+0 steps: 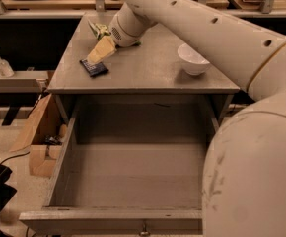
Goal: Place rxbar blueberry into top drawer
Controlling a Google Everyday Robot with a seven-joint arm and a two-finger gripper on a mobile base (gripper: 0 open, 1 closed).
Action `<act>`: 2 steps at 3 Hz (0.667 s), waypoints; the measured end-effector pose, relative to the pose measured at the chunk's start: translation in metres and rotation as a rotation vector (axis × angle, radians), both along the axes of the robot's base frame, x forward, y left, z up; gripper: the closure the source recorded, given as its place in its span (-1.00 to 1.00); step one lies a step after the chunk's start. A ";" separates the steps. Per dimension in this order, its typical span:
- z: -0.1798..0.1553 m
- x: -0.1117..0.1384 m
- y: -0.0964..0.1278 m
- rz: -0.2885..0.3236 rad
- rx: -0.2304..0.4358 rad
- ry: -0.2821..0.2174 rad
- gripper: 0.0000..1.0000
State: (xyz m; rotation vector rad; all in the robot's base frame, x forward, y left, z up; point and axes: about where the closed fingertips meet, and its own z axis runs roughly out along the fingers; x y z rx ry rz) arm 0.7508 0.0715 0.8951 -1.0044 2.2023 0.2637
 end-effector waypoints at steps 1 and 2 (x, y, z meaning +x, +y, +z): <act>-0.030 0.000 0.022 -0.034 -0.029 0.086 -1.00; -0.058 0.008 0.032 -0.080 -0.063 0.151 -1.00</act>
Offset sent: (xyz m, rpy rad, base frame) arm 0.0227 0.0382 -0.0910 -0.1063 0.2302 -0.1519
